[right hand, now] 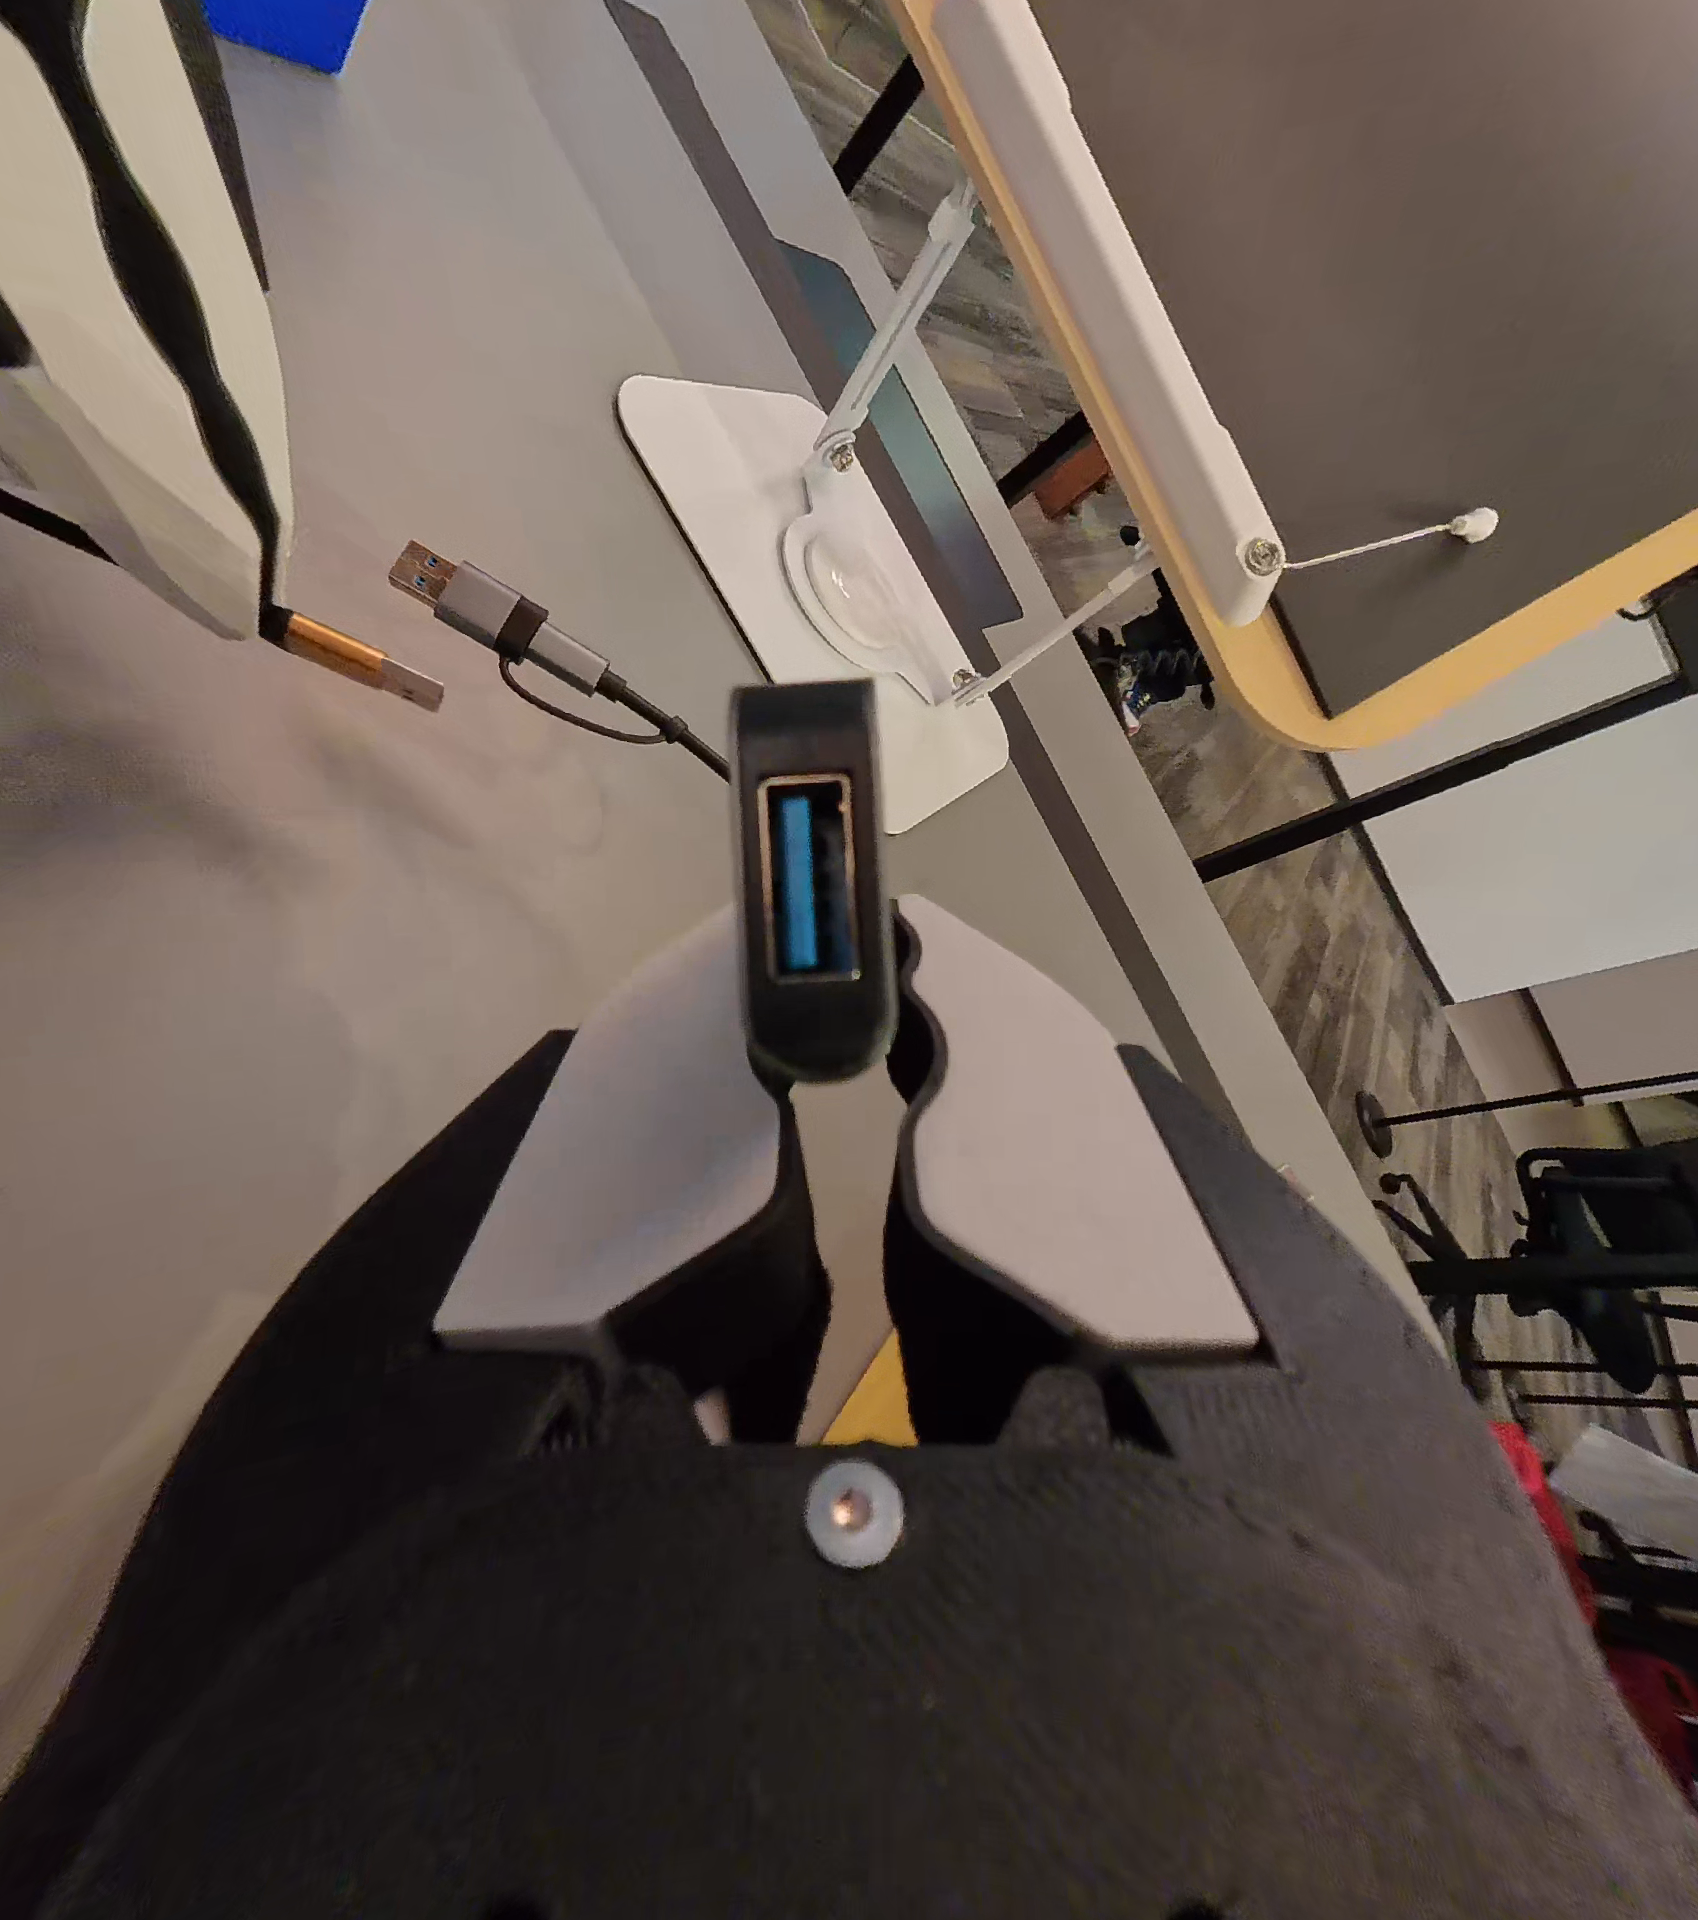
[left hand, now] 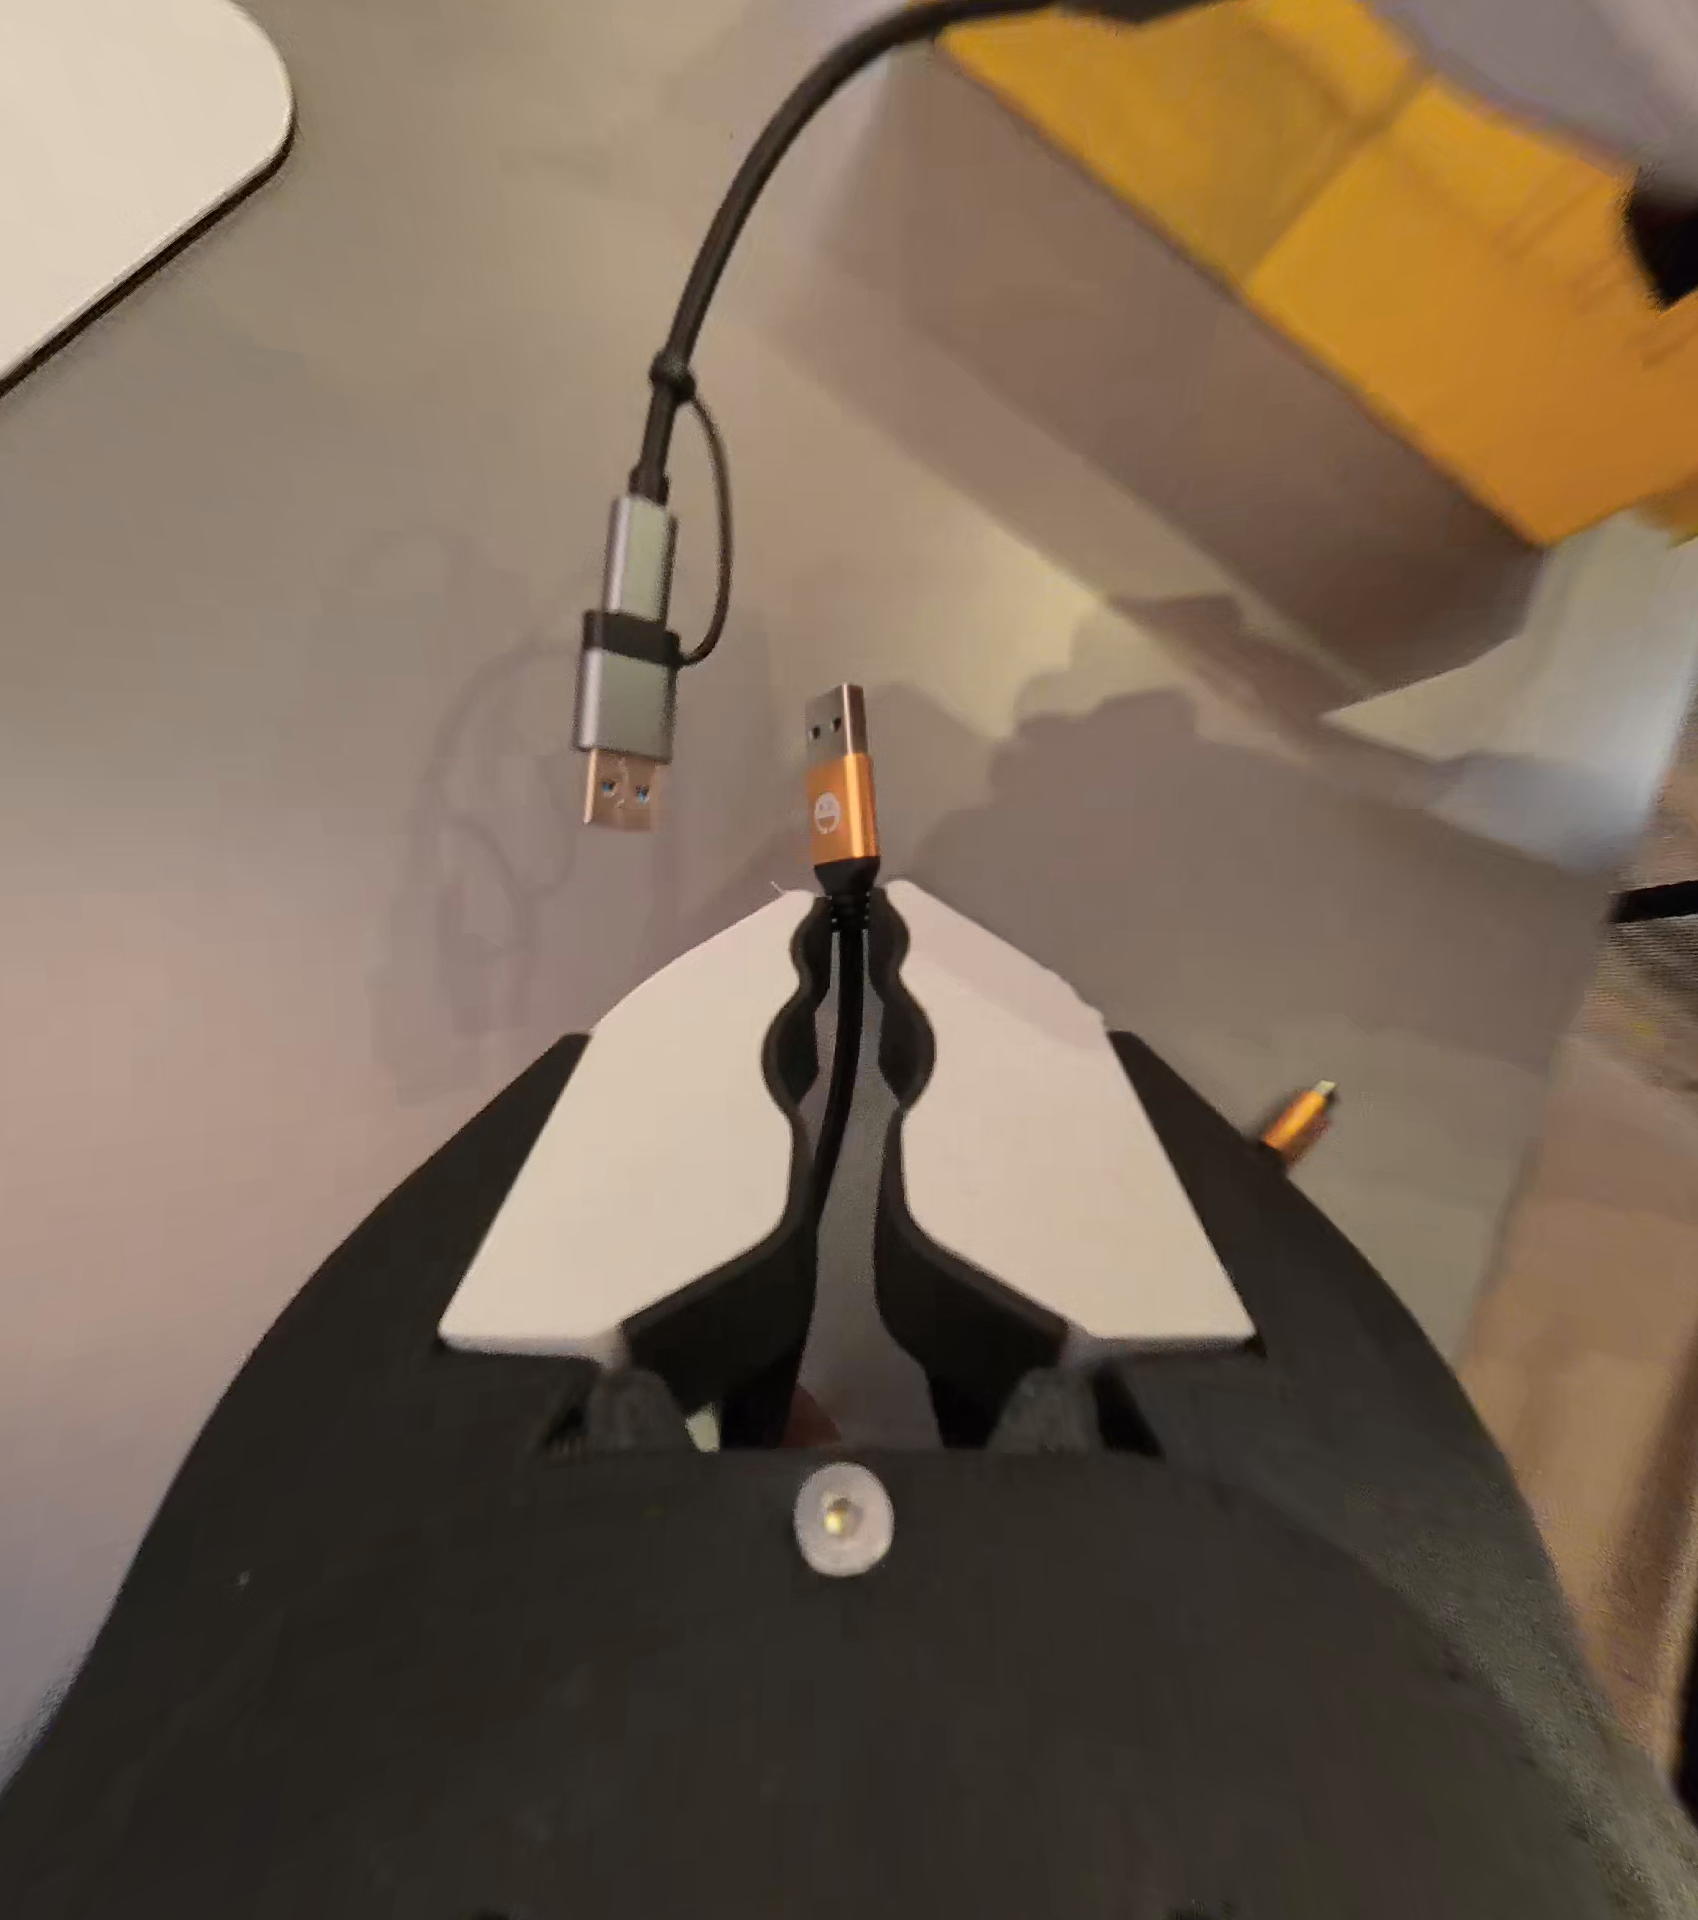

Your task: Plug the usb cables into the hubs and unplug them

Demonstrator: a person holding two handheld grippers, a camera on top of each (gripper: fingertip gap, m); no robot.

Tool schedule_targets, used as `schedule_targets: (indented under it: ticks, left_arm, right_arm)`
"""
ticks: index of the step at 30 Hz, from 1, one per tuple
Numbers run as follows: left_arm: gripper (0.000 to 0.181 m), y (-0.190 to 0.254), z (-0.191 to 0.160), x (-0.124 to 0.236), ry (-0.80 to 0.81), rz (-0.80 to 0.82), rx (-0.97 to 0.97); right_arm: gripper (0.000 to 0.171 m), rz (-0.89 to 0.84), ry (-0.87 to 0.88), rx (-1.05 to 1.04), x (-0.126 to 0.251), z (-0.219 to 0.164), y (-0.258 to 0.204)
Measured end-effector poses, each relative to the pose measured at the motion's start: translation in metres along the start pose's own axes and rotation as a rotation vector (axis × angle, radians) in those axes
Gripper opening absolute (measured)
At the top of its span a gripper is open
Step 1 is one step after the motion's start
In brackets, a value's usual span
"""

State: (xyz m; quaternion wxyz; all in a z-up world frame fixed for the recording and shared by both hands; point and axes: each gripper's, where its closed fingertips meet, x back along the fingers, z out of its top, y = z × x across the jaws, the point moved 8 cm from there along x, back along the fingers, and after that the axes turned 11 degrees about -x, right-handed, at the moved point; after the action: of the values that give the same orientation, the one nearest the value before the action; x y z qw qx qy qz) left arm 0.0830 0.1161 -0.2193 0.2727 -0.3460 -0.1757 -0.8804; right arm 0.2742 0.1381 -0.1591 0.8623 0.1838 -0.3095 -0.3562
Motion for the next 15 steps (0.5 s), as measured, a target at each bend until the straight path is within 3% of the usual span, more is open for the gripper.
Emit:
schedule_targets:
  ticks: [6, 12, 15]
  left_arm:
    - [0.007, -0.003, 0.020, 0.012, 0.137, -0.189, 0.121]
    - [0.007, 0.006, 0.010, -0.003, -0.021, -0.184, 0.024]
    - [0.007, 0.008, 0.009, -0.007, -0.015, -0.236, 0.038]
  right_arm:
    - [0.011, 0.029, 0.000, -0.052, 0.000, -0.002, 0.003]
    - [0.010, 0.064, 0.003, -0.076, 0.000, -0.002, 0.002]
    - [0.010, 0.084, 0.004, -0.084, -0.001, -0.003, 0.001]
